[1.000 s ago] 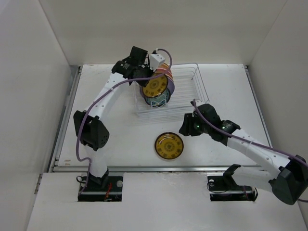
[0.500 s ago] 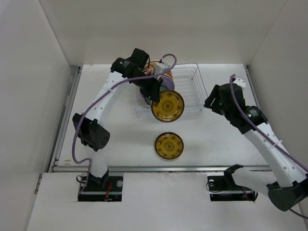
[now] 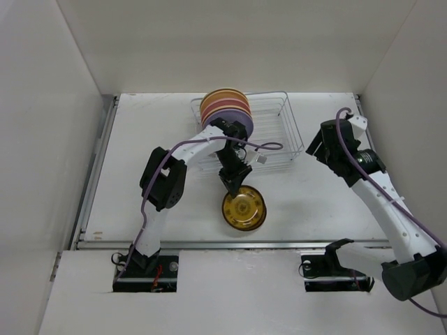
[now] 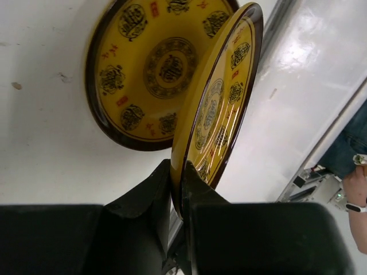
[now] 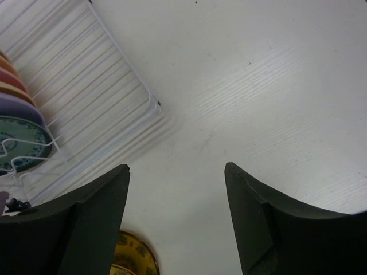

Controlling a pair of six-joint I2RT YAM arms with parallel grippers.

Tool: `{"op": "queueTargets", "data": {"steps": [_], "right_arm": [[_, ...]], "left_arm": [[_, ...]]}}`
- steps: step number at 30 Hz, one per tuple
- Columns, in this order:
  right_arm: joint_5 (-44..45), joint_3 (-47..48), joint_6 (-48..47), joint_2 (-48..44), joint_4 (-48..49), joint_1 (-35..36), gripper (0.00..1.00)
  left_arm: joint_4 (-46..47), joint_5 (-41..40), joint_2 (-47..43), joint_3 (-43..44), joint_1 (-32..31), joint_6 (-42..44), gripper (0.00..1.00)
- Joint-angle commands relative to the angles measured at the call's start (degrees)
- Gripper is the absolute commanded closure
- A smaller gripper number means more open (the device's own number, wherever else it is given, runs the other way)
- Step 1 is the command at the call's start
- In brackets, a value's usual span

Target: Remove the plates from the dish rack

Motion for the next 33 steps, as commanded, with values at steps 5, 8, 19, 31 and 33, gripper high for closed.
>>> {"op": "queueTargets", "data": {"steps": [5,8,19,31,33], "right_arm": [[-5.58,8.48,-8.96,14.40,14.11,-3.60,0.24],[-7.78,14.11,-11.33,22.93,15.42,-5.00,0.24],[-9.98,21.68,-17.93,39.92,18.32,-6.59,0.24],[-12.62,18.88,-16.27,44.42,22.36,-7.11,0.76],[-12.62,16.85,-14.77,43.72,23.16,-7.11,0.95]], "left_arm": [[5.12,-1.82,-1.20,-3.48,-0.56,-0.01,0.92],[6.80,-3.84,-0.67,-3.49,-1.09,-1.84,0.88],[4.26,-4.38,-0.67,0.56,-1.10,-0.10,0.30],[4.59,-6.81,-13.57,7.50,6.27,-6.50,0.00],[7.32,-10.94,-17.88,6.19,9.60,-11.05,0.00]]}}
